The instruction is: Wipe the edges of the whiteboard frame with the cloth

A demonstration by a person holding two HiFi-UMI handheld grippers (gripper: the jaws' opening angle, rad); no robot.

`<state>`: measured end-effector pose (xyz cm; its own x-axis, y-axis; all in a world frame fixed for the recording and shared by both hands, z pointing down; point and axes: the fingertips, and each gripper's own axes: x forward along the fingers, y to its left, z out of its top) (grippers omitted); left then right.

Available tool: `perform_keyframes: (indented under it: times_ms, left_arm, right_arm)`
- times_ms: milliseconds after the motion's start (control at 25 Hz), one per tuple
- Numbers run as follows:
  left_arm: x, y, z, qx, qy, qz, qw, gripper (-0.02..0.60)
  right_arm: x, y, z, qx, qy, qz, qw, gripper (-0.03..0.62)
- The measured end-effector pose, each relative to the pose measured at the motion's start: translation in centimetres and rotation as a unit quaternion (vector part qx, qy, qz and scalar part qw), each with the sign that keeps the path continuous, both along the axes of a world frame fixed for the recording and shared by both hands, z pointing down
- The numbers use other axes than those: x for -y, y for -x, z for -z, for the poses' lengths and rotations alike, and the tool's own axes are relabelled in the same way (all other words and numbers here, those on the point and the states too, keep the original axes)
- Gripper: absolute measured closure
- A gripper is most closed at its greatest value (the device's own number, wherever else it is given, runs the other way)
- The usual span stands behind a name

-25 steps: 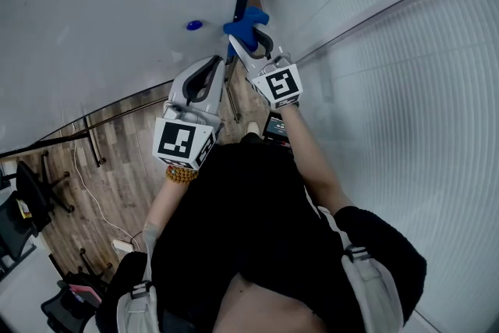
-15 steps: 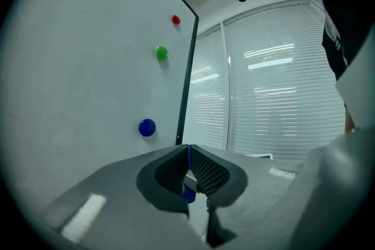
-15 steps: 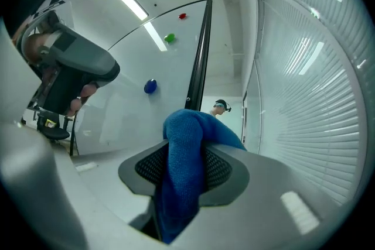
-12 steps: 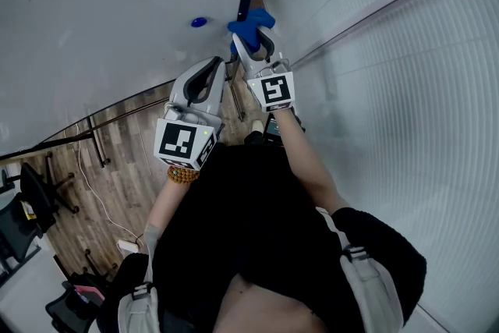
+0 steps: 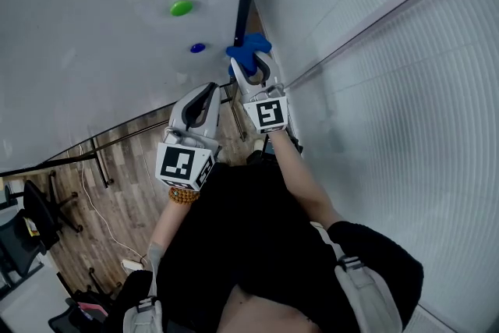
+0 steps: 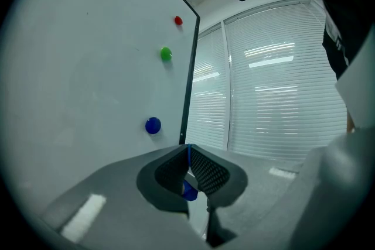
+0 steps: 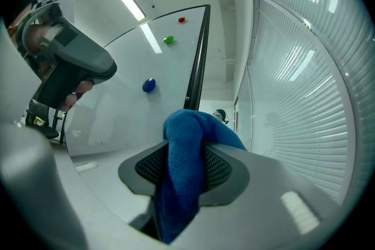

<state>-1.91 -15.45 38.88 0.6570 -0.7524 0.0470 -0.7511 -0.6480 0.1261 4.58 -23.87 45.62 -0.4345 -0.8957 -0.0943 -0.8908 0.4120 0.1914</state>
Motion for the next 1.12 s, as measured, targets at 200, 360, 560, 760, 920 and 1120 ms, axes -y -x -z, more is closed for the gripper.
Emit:
perform_keyframes:
  times_ms: [200,360,560,760,920,1120]
  left_arm:
    - [0.6,-0.3,0.4,0.0,-0.004,-0.002,1.0,0.581]
    - [0.2,-0.1,-0.1,0.0,-0.003,-0.002,1.0,0.581]
    - [0.0,0.8,-0.6,0.003,-0.002,0.005,1.0,0.581]
    - [-0.4,1.1,-0.8,0.004,0.002,0.008,1.0,0.581]
    - [-0.4,1.1,-0.9,0.004,0.009,0.008,0.9999,0.581]
    - [-0.6,1.7,-1.4,0.003,0.006,0.009,0.9999,0.581]
  right_arm:
    - [0.2,-0.2,-0.1,-0.019,-0.014,-0.024,0.999,0.43]
    - [0.4,-0.4,-0.8,-0.014,-0.009,-0.036,0.999,0.433]
    - [0.3,-0.6,-1.3,-0.012,-0.011,-0.048,0.999,0.431]
    - [0.2,-1.2,-1.5,-0.012,-0.01,-0.072,0.997,0.43]
    - [0.4,-1.6,-2.0,-0.024,-0.009,-0.092,0.995,0.427]
    - [0.2,-2.4,-4.1,-0.01,0.021,-0.105,0.994,0.421]
